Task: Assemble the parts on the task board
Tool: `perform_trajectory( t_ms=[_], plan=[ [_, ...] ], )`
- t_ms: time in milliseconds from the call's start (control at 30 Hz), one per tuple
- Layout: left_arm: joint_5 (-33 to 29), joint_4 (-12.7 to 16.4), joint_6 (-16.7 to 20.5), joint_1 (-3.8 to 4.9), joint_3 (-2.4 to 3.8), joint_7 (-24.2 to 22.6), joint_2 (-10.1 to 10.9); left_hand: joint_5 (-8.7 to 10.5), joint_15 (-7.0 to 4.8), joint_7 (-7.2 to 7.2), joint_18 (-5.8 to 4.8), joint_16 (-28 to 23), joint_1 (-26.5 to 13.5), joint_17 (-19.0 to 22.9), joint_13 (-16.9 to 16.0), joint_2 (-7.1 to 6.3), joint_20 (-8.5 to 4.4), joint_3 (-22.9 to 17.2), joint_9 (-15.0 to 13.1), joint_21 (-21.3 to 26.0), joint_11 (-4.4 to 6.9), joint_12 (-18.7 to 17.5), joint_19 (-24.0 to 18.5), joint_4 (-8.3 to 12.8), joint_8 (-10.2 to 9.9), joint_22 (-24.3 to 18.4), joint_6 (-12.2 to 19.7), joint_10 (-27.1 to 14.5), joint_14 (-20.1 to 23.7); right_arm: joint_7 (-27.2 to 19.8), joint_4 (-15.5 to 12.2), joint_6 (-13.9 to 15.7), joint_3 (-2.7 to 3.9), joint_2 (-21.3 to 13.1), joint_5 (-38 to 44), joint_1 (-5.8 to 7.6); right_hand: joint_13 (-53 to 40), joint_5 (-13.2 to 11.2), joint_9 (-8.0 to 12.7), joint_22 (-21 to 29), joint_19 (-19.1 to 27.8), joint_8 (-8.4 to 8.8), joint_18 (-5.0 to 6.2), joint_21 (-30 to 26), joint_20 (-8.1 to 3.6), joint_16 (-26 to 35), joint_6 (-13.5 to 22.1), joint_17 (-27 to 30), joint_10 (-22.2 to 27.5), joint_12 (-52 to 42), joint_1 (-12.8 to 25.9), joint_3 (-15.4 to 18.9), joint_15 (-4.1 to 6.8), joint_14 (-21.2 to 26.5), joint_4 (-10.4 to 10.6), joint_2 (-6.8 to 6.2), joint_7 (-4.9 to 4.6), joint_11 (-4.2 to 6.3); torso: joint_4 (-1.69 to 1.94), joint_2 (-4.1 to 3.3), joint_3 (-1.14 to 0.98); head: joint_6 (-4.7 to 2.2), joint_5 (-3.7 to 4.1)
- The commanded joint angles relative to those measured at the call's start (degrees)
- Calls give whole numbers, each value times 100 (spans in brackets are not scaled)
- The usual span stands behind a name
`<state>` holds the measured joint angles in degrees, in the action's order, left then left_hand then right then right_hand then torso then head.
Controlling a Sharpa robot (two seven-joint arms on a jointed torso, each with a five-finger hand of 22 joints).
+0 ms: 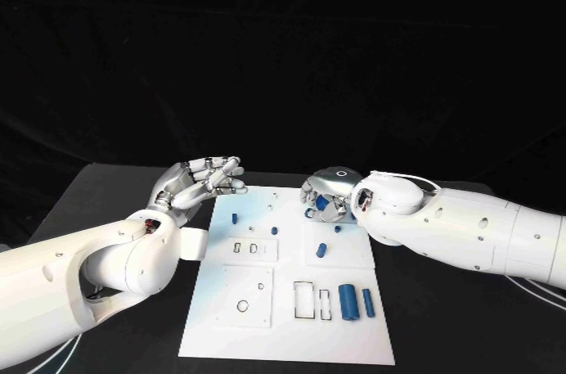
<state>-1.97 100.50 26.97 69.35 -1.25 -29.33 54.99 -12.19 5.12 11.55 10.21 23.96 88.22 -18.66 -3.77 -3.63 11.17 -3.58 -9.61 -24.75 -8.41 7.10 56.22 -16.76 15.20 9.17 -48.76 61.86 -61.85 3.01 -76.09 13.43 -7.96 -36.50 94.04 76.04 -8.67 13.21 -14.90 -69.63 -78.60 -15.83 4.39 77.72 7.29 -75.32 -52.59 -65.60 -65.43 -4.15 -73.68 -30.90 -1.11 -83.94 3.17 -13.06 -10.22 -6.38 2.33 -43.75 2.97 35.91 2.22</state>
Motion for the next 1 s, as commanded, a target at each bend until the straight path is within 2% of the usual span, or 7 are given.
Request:
perform_trajectory(
  t_ms=[33, 167, 533, 800, 1000],
  plan=[
    [23, 22, -107, 14, 5, -9, -6, 24, 10, 41, 29, 36, -54, -5, 4, 16, 6, -24, 7, -22, -15, -20, 49, 5, -28, 9, -12, 10, -35, 69, 40, -186, -5, 21, 162, -9, -1, 27, -7, -9, -32, 27, -36, 23, 5, -38, 6, -17, 54, 28, -42, -19, -50, -166, 8, -35, -16, -4, -9, -32, -5, -15, -13],
    [22, 22, -113, 15, 5, -3, -3, 24, 10, 41, 29, 36, -54, -5, 4, 16, 6, -24, 7, -22, -15, -20, 49, 5, -28, 9, -12, 10, -35, 77, 77, -189, -7, 33, 185, -15, -1, 30, -10, -34, -39, 26, -40, 40, 8, -52, 2, -28, 62, 28, -52, -30, -51, -166, 6, -24, -17, -5, 2, -50, -5, -12, -13],
    [21, 10, -123, 15, 5, 10, 7, 24, 11, 45, 29, 38, -70, -16, 3, 25, 5, -26, 8, -25, -18, -32, 52, 5, -33, 9, -14, 9, -39, 74, 93, -224, -9, 54, 219, -30, -13, 37, -38, -186, -98, -4, -63, 138, 17, -129, -55, -111, 42, 5, -75, -70, -48, -174, 9, 23, -10, 1, -5, -83, 0, -25, -17],
    [9, 4, -127, 15, 5, 24, 11, 22, 13, 50, 28, 40, -85, -27, 2, 43, 4, -32, 11, -28, -21, -46, 56, 5, -40, 8, -14, 7, -42, 54, 99, -199, -9, 67, 215, -57, -49, 28, -87, -399, -189, -62, -97, 275, 6, -240, -153, -228, -85, -55, -76, -104, -17, -195, 27, 72, 37, 44, 3, -101, 5, -24, -22],
    [8, 0, -131, 15, 5, 33, 13, 20, 13, 51, 28, 41, -93, -34, 1, 56, 4, -38, 12, -30, -22, -53, 58, 5, -44, 8, -16, 8, -43, 53, 100, -136, -9, 70, 207, -62, -91, 20, -167, -580, -269, -170, -126, 389, -32, -325, -312, -313, -238, -116, -80, -135, 36, -209, 58, 170, 122, 115, 9, -115, 9, -25, -28]
  ],
)
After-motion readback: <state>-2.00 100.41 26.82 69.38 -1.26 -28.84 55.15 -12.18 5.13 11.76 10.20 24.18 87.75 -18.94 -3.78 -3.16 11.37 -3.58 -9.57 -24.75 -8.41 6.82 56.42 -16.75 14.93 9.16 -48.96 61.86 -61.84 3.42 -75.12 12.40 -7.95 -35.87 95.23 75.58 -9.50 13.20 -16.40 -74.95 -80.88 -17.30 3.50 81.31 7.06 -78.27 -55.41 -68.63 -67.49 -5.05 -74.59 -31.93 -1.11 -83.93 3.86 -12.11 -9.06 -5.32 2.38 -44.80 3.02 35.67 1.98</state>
